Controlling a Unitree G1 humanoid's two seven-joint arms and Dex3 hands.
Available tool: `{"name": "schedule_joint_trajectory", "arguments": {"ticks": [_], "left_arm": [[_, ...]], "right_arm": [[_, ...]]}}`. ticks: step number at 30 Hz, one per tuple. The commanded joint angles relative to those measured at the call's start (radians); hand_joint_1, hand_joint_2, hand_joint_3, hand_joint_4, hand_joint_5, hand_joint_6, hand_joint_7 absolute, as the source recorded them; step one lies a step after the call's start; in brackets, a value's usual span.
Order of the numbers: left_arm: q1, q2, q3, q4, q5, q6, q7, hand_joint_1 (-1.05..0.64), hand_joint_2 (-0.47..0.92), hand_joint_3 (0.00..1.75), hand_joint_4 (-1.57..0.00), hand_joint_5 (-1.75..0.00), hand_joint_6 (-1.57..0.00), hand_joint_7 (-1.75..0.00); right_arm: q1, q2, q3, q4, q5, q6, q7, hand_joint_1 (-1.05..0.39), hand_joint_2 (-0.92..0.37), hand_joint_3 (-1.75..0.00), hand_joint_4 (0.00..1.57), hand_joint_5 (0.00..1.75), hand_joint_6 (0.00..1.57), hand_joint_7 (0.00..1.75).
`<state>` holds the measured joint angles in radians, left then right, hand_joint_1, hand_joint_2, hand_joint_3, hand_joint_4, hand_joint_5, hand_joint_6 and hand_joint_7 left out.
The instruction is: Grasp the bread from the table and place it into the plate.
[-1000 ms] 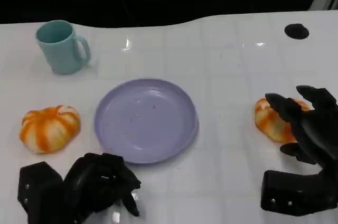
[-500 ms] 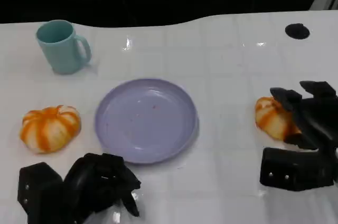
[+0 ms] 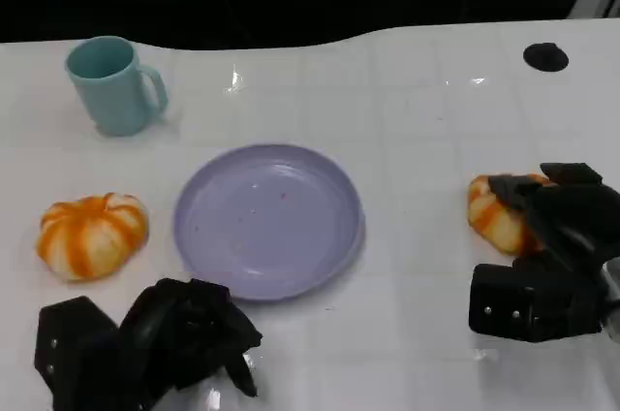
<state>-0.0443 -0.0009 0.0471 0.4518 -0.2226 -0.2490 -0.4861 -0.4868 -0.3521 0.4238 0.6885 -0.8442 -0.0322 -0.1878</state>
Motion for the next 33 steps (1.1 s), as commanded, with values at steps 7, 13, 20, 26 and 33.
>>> {"name": "schedule_joint_trajectory", "arguments": {"ticks": [7,13,20,26,33], "left_arm": [[0.025,0.005,0.003,-0.028,-0.009,0.012,0.004,-1.05,0.79,0.0,-1.55,-0.87,-1.57,-0.55],[0.024,0.005,0.002,-0.027,-0.004,0.009,0.006,-1.05,0.8,0.0,-1.56,-0.88,-1.57,-0.55],[0.019,0.005,0.004,-0.018,-0.008,0.004,-0.001,-1.05,0.79,0.0,-1.55,-0.88,-1.57,-0.53],[0.016,0.007,0.0,-0.014,0.01,0.004,0.014,-1.05,0.81,0.01,-1.55,-0.88,-1.57,-0.55],[0.01,0.002,0.004,-0.006,0.001,0.006,0.009,-1.05,0.8,0.01,-1.55,-0.88,-1.57,-0.53]], "right_arm": [[-0.038,0.014,0.017,0.107,0.048,-0.065,-0.094,-0.23,-0.91,-0.03,0.71,0.24,0.66,0.08],[-0.069,0.011,0.039,0.219,0.033,-0.198,-0.335,-0.16,-0.89,-0.14,0.87,1.71,0.71,1.54],[-0.091,0.014,0.057,0.268,0.023,-0.253,-0.476,-0.18,-0.49,-0.88,0.9,1.75,0.66,1.75],[-0.104,0.012,0.072,0.283,0.019,-0.289,-0.546,-0.2,-0.38,-1.05,0.92,1.75,0.67,1.75],[-0.103,0.008,0.071,0.241,0.014,-0.319,-0.578,-0.23,-0.32,-1.2,0.95,1.75,0.71,1.75]]}}
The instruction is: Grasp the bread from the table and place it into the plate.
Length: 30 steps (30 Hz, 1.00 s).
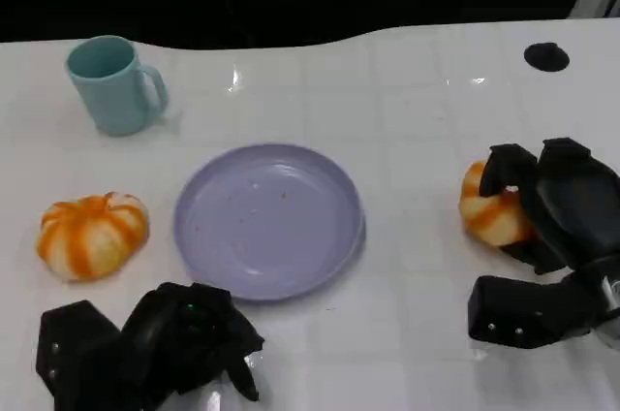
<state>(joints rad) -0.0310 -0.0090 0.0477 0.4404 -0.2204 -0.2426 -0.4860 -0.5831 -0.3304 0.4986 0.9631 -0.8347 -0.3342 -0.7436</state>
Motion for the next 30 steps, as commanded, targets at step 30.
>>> {"name": "schedule_joint_trajectory", "arguments": {"ticks": [30], "left_arm": [[0.044,0.009,-0.017,-0.041,0.0,0.008,0.009,-1.05,0.77,0.0,-1.56,-0.85,-1.57,-0.53]], "right_arm": [[0.001,0.169,-0.008,-0.378,0.046,-0.078,0.199,-0.15,-0.2,-1.43,1.01,1.75,0.83,1.62]]}}
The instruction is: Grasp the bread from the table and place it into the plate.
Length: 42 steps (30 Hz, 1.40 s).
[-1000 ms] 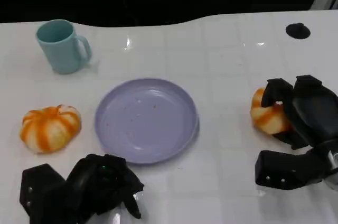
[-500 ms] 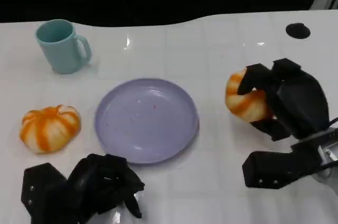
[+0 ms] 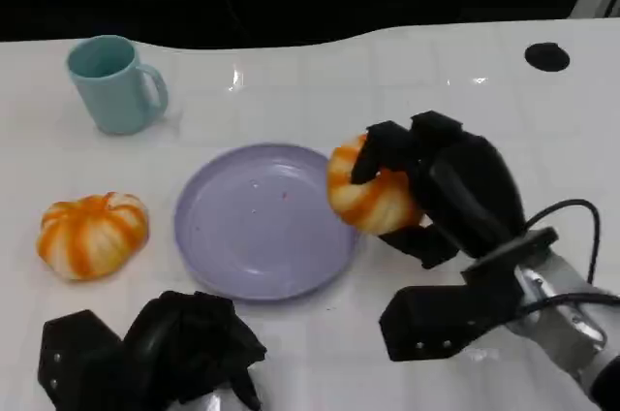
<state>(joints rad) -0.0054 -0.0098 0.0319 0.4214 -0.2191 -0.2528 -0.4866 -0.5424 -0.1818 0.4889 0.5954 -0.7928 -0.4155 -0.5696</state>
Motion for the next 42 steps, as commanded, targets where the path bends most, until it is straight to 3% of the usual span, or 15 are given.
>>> {"name": "schedule_joint_trajectory", "arguments": {"ticks": [1,6,11,15,17,20,21,22,24,25,28,30,33,37,42], "left_arm": [[0.019,0.01,-0.003,-0.024,0.002,0.018,0.012,-1.05,0.77,0.0,-1.57,-0.85,-1.57,-0.53],[0.015,0.011,-0.006,-0.015,0.0,0.008,0.003,-1.05,0.78,0.0,-1.57,-0.85,-1.57,-0.53],[0.012,0.01,-0.005,-0.013,-0.003,0.012,0.005,-1.05,0.76,0.0,-1.57,-0.85,-1.57,-0.52],[0.01,0.011,-0.005,-0.011,-0.003,0.013,0.006,-1.05,0.76,0.0,-1.57,-0.84,-1.57,-0.52],[0.009,0.01,-0.004,-0.012,-0.003,0.015,0.008,-1.05,0.76,0.0,-1.57,-0.84,-1.57,-0.52],[0.008,0.01,-0.005,-0.013,0.001,0.016,0.012,-1.05,0.77,0.0,-1.57,-0.84,-1.57,-0.52],[0.007,0.011,-0.005,-0.011,0.001,0.016,0.011,-1.05,0.77,0.01,-1.57,-0.84,-1.57,-0.52],[0.006,0.012,-0.005,-0.009,0.001,0.016,0.009,-1.05,0.77,0.01,-1.57,-0.84,-1.57,-0.52],[0.005,0.013,-0.006,-0.006,0.001,0.014,0.007,-1.05,0.77,0.01,-1.56,-0.84,-1.57,-0.52],[0.004,0.013,-0.005,-0.005,0.001,0.012,0.007,-1.05,0.77,0.01,-1.56,-0.84,-1.57,-0.52],[0.003,0.011,-0.005,-0.004,0.0,0.012,0.007,-1.05,0.77,0.01,-1.56,-0.84,-1.57,-0.52],[0.004,0.011,-0.007,-0.007,0.004,0.014,0.012,-1.05,0.77,0.01,-1.56,-0.84,-1.57,-0.52],[0.006,0.01,-0.009,-0.012,0.006,0.015,0.015,-1.05,0.77,0.01,-1.57,-0.84,-1.57,-0.51],[0.006,0.01,-0.011,-0.016,0.012,0.015,0.023,-1.05,0.78,0.01,-1.57,-0.84,-1.57,-0.52],[0.0,0.007,-0.011,-0.007,0.003,0.016,0.02,-1.05,0.77,0.0,-1.57,-0.84,-1.57,-0.52]], "right_arm": [[-0.047,0.031,0.005,-0.007,0.005,0.006,0.037,-0.15,-0.21,-1.42,1.01,1.75,0.82,1.65],[-0.076,0.077,0.019,0.021,-0.004,0.023,0.055,-0.13,-0.22,-1.36,0.99,1.75,0.77,1.72],[-0.121,0.136,0.05,0.083,-0.019,0.027,0.044,-0.2,-0.37,-1.15,0.97,1.75,0.76,1.69],[-0.151,0.184,0.058,0.145,-0.012,0.019,0.031,-0.17,-0.33,-1.2,0.96,1.75,0.73,1.74],[-0.163,0.199,0.062,0.169,-0.015,0.02,0.024,-0.17,-0.31,-1.22,0.95,1.75,0.73,1.57],[-0.175,0.217,0.068,0.197,-0.016,0.033,0.017,-0.19,-0.32,-1.19,0.91,1.75,0.69,1.64],[-0.176,0.223,0.066,0.203,-0.008,0.035,0.029,-0.2,-0.34,-1.15,0.87,1.75,0.73,1.49],[-0.177,0.226,0.064,0.207,0.001,0.037,0.045,-0.21,-0.39,-1.07,0.84,1.61,0.77,1.27],[-0.178,0.228,0.067,0.204,0.007,0.058,0.089,-0.23,-0.53,-0.77,0.77,1.21,0.81,0.74],[-0.18,0.226,0.074,0.201,-0.002,0.073,0.107,-0.23,-0.59,-0.63,0.65,0.97,0.76,0.48],[-0.179,0.22,0.087,0.185,-0.011,0.111,0.163,-0.28,-0.75,-0.35,0.44,0.48,0.64,0.1],[-0.173,0.214,0.094,0.168,-0.014,0.14,0.209,-0.35,-0.84,-0.21,0.27,0.37,0.51,0.03],[-0.157,0.208,0.09,0.14,0.001,0.155,0.255,-0.43,-0.91,-0.05,0.04,0.39,0.37,0.01],[-0.129,0.186,0.082,0.086,0.028,0.162,0.333,-0.52,-0.92,-0.07,0.0,0.28,0.27,0.0],[-0.081,0.167,0.054,0.004,0.085,0.181,0.426,-0.58,-0.92,-0.07,0.0,0.31,0.26,0.0]]}}
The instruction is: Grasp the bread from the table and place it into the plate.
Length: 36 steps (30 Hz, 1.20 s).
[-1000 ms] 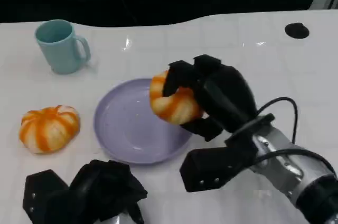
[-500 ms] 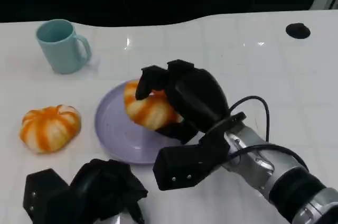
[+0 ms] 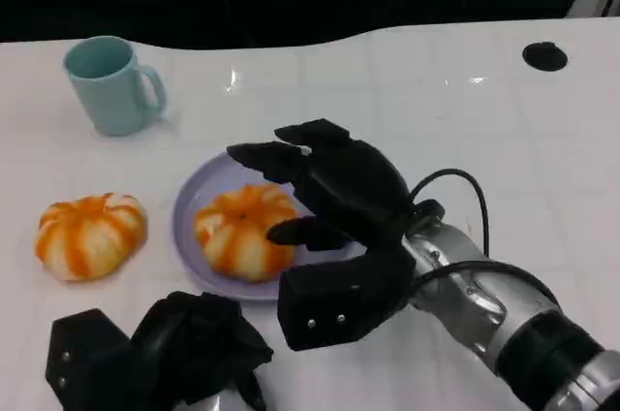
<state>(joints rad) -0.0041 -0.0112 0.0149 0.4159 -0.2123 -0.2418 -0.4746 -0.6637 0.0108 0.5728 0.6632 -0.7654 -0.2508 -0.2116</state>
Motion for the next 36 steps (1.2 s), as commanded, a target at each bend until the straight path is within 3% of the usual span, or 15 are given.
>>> {"name": "schedule_joint_trajectory", "arguments": {"ticks": [1,12,28,30,32,36], "left_arm": [[-0.003,0.009,0.007,0.0,-0.004,0.005,0.008,-1.05,0.77,0.0,-1.57,-0.84,-1.57,-0.52],[-0.015,0.01,0.007,0.021,-0.002,-0.007,0.003,-1.05,0.78,0.01,-1.57,-0.84,-1.57,-0.52],[-0.017,0.006,-0.001,0.012,0.007,0.0,0.02,-1.05,0.78,0.0,-1.57,-0.84,-1.57,-0.53],[-0.017,0.006,-0.001,0.011,0.006,0.003,0.02,-1.05,0.77,0.0,-1.57,-0.85,-1.57,-0.53],[-0.017,0.006,0.0,0.01,0.003,0.006,0.017,-1.05,0.77,0.0,-1.57,-0.85,-1.57,-0.53],[-0.016,0.004,0.0,0.008,0.002,0.009,0.019,-1.05,0.77,0.0,-1.57,-0.85,-1.57,-0.54]], "right_arm": [[0.055,-0.03,-0.042,-0.09,0.078,0.02,0.093,-0.59,-0.92,-0.07,0.0,0.31,0.26,0.0],[0.202,-0.113,-0.097,-0.33,0.143,0.02,0.173,-0.52,-0.92,-0.08,0.06,0.42,0.29,0.02],[0.449,-0.186,-0.218,-0.498,0.239,-0.161,0.096,-0.4,-0.92,-0.07,0.35,0.72,0.58,0.13],[0.477,-0.184,-0.241,-0.496,0.276,-0.204,0.088,-0.34,-0.92,-0.08,0.48,1.02,0.72,0.19],[0.503,-0.184,-0.262,-0.494,0.304,-0.239,0.078,-0.31,-0.91,-0.12,0.61,1.14,0.85,0.3],[0.544,-0.195,-0.292,-0.494,0.344,-0.288,0.088,-0.26,-0.71,-0.63,0.67,1.49,0.81,0.82]]}}
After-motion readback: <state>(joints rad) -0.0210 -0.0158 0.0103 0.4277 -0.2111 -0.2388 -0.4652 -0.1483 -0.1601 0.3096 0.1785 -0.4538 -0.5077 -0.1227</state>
